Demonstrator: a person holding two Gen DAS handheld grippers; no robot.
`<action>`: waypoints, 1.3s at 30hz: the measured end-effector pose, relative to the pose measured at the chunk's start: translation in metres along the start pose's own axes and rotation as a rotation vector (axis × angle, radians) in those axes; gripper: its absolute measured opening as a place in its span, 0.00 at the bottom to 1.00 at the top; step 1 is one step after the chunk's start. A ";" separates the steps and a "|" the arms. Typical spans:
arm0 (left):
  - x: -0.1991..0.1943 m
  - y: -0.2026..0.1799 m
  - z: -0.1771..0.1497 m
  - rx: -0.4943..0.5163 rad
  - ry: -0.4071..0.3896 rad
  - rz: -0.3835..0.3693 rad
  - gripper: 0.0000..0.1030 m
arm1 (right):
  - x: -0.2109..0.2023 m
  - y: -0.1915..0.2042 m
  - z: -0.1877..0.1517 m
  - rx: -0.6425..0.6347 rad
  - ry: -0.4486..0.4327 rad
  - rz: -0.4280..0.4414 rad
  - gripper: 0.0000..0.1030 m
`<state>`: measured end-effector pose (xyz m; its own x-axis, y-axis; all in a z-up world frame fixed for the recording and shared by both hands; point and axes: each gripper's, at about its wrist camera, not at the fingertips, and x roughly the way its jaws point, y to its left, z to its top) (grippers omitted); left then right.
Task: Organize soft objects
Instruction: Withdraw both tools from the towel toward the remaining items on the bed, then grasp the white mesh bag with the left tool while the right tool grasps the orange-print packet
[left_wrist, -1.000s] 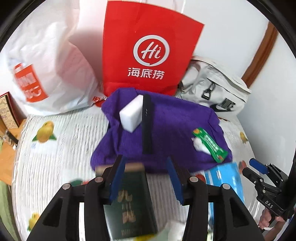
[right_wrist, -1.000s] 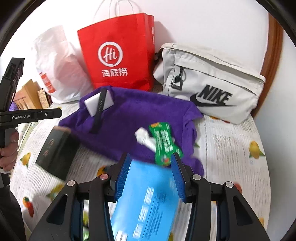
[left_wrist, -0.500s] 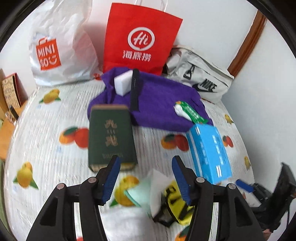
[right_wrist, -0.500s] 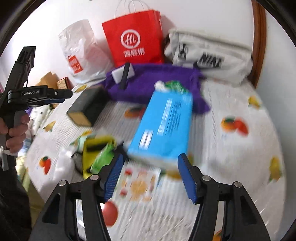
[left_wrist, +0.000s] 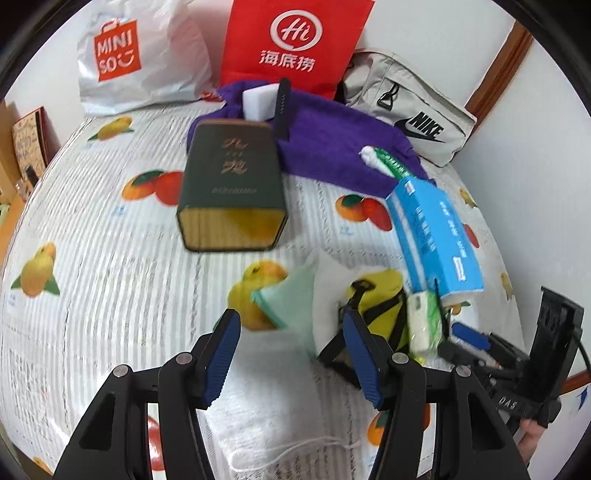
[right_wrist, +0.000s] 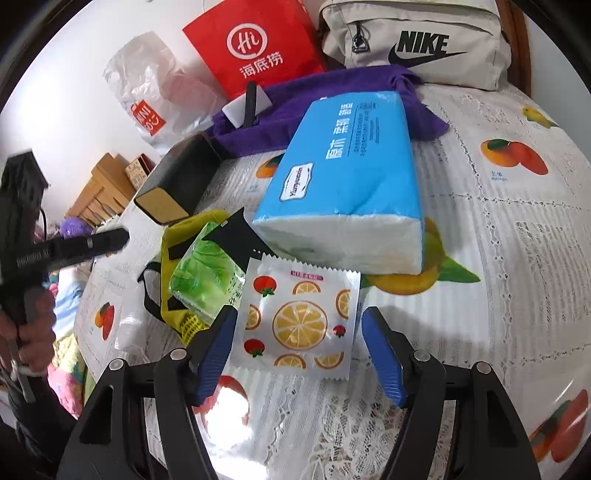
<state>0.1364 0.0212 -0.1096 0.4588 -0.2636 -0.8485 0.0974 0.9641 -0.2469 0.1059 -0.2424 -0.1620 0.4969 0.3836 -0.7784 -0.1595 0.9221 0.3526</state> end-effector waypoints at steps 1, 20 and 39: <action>0.000 0.002 -0.002 -0.005 0.001 -0.001 0.54 | 0.001 0.001 0.001 -0.008 -0.002 -0.002 0.65; 0.005 0.037 -0.033 -0.056 0.026 -0.011 0.54 | -0.022 0.012 -0.009 -0.098 -0.041 -0.053 0.40; 0.034 0.000 -0.059 0.100 -0.021 0.181 0.99 | -0.041 0.008 -0.014 -0.113 -0.063 -0.124 0.40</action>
<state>0.0996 0.0107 -0.1665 0.4949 -0.0860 -0.8647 0.0982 0.9943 -0.0427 0.0726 -0.2502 -0.1342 0.5705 0.2664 -0.7769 -0.1867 0.9632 0.1931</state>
